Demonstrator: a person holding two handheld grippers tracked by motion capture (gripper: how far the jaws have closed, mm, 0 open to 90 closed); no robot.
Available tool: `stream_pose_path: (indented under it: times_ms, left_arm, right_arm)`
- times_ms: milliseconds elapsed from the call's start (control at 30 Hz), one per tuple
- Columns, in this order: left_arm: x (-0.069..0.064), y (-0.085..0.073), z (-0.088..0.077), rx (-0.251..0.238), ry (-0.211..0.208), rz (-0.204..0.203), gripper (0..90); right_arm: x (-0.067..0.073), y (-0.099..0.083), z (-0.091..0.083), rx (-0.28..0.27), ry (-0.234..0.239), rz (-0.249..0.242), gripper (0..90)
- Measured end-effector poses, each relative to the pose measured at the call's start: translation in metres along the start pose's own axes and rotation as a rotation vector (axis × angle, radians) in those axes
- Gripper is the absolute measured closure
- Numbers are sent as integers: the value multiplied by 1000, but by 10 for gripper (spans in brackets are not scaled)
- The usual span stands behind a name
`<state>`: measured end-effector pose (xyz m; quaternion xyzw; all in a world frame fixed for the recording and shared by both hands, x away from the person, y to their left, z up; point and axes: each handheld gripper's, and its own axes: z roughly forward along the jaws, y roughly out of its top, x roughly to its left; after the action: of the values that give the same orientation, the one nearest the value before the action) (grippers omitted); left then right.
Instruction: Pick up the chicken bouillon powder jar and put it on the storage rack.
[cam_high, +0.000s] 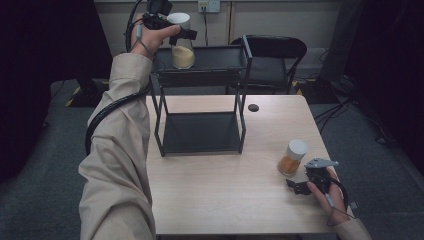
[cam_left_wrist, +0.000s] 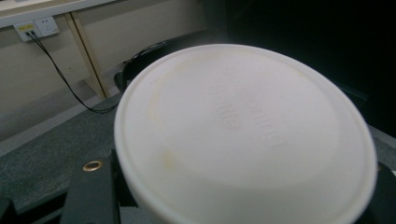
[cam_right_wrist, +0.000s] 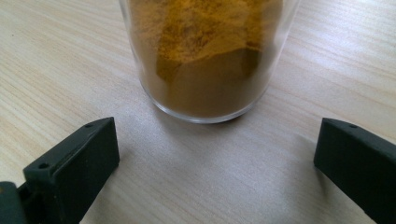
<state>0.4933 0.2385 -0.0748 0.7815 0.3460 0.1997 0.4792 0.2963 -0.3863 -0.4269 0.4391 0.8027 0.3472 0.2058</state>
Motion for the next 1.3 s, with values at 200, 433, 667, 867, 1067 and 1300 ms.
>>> stream_pose_path:
  times_ms: [200,433,667,867,1067,1300]
  left_arm:
    - [-8,-6,1,-3,44,-48,171]
    - [-18,-18,0,-28,65,-67,77]
    - [-26,-31,-8,-63,82,-86,14]
    - [-31,-44,-16,-83,71,-108,6]
    - [-37,-57,-22,-87,62,-94,6]
    - [-40,-76,-24,-95,42,-110,7]
  right_arm:
    - [0,0,0,0,0,-1,0]
    - [0,0,0,0,0,0,0]
    - [0,0,0,-1,0,-1,0]
    - [0,0,0,0,0,-1,0]
    - [0,0,0,-1,0,-2,0]
    - [0,0,0,0,0,-2,0]
